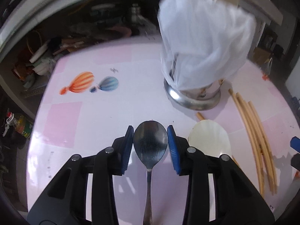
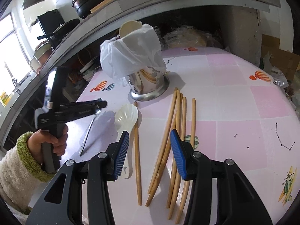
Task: Organize utensils
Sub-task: 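Lift the metal spoon with left tool while right tool grasps the white ladle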
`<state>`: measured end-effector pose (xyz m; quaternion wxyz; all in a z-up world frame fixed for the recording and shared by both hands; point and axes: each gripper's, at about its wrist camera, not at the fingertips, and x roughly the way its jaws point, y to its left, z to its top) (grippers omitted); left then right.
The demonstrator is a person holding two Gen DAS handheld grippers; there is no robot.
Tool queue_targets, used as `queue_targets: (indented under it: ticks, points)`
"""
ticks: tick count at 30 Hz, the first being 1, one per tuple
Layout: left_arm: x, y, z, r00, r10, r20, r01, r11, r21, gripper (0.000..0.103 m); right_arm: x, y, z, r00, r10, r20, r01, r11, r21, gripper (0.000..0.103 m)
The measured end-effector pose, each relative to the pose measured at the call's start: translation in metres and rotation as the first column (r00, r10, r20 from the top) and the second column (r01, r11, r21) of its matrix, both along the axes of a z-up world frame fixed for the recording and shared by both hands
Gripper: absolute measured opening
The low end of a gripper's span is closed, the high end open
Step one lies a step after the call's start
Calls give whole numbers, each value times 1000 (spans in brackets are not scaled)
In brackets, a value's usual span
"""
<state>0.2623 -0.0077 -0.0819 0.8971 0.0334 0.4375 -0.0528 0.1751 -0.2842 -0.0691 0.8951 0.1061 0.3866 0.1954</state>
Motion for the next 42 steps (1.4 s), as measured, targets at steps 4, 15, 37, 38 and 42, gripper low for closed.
queue_targets:
  ticks: [4,15,37,38,42]
  points:
    - [-30,17,30,996,33,78,-31,999,-31,35,-3,4,12,1000,17,26,-17,1000,0,45]
    - [-93,72,72,966,165,199,-137,980,-148,35,20,66,20,983,181,21,-181,983,-22,64]
    - [-112,117,68,950,222,220,-160,950,-269,35,108,184,-47,971,184,-151,-234,852,-467,69]
    - [-112,117,68,949,223,221,-160,949,-270,35,108,184,-46,972,178,-151,-229,851,-473,69]
    - [-112,119,67,949,224,223,-160,949,-272,35,110,182,-39,978,161,-133,-206,856,-474,69]
